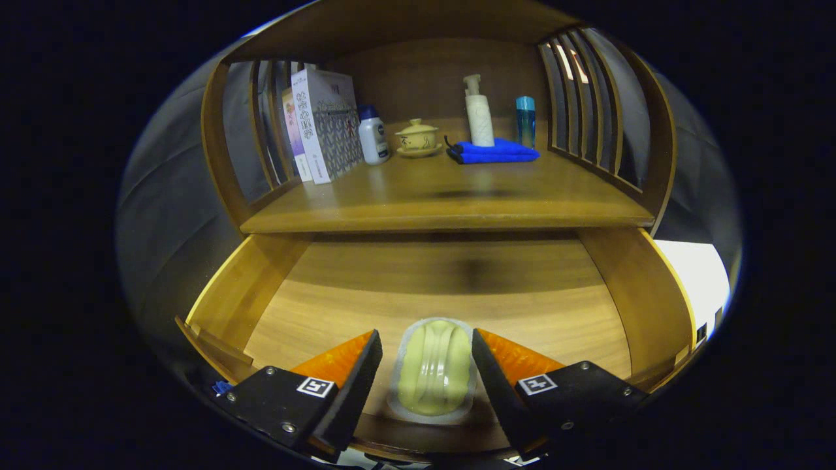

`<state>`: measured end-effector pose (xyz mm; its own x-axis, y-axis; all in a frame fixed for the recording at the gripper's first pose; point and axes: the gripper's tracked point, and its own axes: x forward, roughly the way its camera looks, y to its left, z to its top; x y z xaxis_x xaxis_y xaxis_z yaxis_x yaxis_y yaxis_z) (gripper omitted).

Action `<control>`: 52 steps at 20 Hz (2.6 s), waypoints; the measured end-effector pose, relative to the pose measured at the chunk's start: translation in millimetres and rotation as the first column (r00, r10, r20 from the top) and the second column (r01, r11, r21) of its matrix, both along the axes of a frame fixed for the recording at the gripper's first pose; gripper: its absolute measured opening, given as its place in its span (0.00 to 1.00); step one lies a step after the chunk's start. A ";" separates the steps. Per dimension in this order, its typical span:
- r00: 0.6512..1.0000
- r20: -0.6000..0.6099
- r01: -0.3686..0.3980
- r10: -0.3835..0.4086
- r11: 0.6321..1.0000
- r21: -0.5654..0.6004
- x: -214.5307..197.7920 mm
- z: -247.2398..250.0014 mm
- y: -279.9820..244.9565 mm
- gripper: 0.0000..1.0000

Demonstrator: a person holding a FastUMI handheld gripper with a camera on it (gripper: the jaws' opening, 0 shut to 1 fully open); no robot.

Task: Pull open the drawer, take out the items inside it, and place them on the countertop above the cabinet.

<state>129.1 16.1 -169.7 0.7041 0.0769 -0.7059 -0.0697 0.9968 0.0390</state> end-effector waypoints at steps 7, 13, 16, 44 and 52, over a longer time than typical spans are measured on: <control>0.999 -0.048 0.010 -0.010 1.000 -0.006 1.5 -10.3 -3.9 0.54; 0.999 -0.042 0.008 -0.009 1.000 -0.004 1.8 -9.4 -6.5 0.24; 1.000 -0.016 0.023 -0.022 1.000 0.018 4.7 -4.4 -8.5 0.22; 0.963 0.268 -0.032 0.007 0.995 0.091 62.2 123.7 11.6 0.22; 0.955 0.292 0.027 -0.056 0.994 0.102 112.4 133.8 11.3 0.22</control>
